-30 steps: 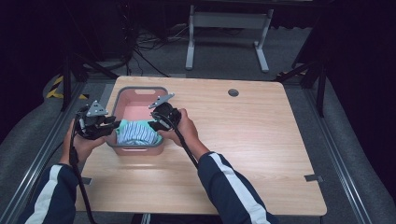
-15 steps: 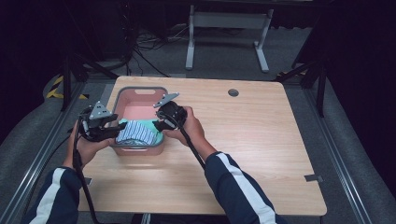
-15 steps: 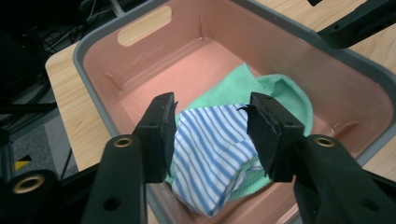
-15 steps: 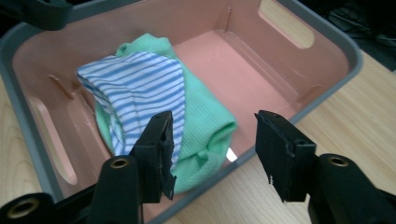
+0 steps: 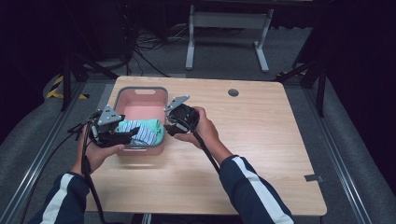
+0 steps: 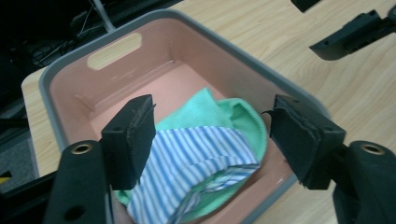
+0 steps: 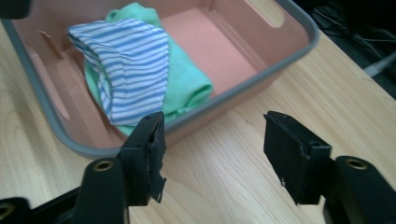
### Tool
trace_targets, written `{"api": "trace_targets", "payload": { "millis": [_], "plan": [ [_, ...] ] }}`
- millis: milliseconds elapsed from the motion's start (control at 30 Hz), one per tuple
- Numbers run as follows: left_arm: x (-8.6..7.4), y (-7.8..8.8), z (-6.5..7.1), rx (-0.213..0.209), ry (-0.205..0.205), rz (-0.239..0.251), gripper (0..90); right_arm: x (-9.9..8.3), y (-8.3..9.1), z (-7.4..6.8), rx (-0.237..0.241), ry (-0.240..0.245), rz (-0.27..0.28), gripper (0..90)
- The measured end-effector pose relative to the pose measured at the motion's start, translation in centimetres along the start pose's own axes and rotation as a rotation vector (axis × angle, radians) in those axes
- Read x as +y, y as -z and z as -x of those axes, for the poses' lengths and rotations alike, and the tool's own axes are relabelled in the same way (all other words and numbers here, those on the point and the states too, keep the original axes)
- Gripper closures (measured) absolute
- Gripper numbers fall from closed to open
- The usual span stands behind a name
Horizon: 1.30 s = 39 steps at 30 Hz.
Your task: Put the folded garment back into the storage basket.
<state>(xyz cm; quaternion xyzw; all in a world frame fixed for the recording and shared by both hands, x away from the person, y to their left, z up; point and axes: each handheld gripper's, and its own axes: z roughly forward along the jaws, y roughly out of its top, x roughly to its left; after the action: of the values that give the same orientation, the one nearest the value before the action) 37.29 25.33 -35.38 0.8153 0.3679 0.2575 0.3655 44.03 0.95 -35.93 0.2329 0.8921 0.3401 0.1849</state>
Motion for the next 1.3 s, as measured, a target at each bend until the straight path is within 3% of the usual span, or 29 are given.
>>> {"api": "trace_targets", "payload": {
  "millis": [200, 300, 467, 533, 733, 900, 1300],
  "plan": [
    [1.0, 0.1, 2.3, -0.008, -0.026, 0.009, 27.2, -1.2, 1.2, 0.4, -0.038, -0.006, -0.023, 31.6],
    [1.2, 0.0, 3.3, -0.036, -0.026, 0.021, 25.1, -2.0, 2.0, 0.7, -0.051, -0.007, -0.020, 30.6],
    [1.5, 0.0, 5.0, -0.021, -0.066, 0.026, 24.0, -3.0, 3.3, 1.1, -0.069, -0.009, -0.022, 30.2],
    [1.6, 0.0, 5.9, -0.035, -0.084, 0.034, 22.8, -4.0, 4.3, 1.3, -0.079, -0.007, -0.028, 29.9],
    [1.5, -0.5, 7.3, -0.071, -0.097, 0.028, 19.1, -5.4, 5.6, 1.1, -0.115, 0.017, -0.039, 30.0],
    [1.4, -1.2, 8.6, -0.072, -0.137, -0.003, 17.9, -7.2, 6.5, 1.3, -0.134, 0.002, -0.053, 29.5],
    [0.5, -2.5, 11.1, -0.135, -0.196, -0.024, 16.7, -11.5, 8.4, 2.0, -0.141, -0.031, -0.084, 28.8]
  ]
}}
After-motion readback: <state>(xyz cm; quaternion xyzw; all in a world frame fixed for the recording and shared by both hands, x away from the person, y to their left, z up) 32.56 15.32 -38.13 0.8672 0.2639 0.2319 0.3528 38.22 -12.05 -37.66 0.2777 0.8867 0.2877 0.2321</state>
